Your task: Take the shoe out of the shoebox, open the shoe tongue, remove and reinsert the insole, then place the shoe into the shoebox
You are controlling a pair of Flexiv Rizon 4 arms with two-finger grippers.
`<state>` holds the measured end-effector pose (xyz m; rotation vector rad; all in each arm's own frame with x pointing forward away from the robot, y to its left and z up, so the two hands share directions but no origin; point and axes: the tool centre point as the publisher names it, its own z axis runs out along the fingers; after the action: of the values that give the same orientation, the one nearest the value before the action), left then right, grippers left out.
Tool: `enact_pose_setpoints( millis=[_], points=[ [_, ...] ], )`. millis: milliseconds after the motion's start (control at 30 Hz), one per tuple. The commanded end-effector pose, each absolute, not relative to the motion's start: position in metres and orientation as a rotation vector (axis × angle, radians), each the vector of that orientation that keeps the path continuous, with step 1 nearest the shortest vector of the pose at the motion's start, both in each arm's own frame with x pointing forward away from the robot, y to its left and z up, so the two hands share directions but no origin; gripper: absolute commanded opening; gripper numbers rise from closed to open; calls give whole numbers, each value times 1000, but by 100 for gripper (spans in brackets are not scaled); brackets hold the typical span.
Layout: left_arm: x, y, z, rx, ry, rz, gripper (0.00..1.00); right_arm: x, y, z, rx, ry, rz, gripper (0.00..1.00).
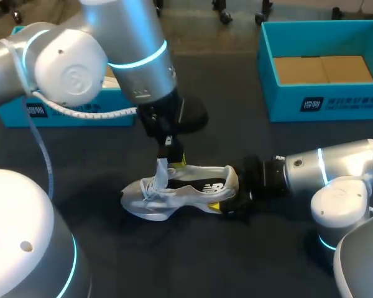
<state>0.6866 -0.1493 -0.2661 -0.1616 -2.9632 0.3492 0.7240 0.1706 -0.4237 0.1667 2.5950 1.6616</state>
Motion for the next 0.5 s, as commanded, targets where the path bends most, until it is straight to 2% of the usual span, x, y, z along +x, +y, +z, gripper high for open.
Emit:
enact_pose_setpoints(
  millis=[33,500],
  points=[
    [695,-162,-286,-179,-2949,294,0,723,170,-423,167,2597,1658,0],
    [696,-165,-300,-121,-2937,263,0,723,170,-423,167,2597,1658,0]
  ],
)
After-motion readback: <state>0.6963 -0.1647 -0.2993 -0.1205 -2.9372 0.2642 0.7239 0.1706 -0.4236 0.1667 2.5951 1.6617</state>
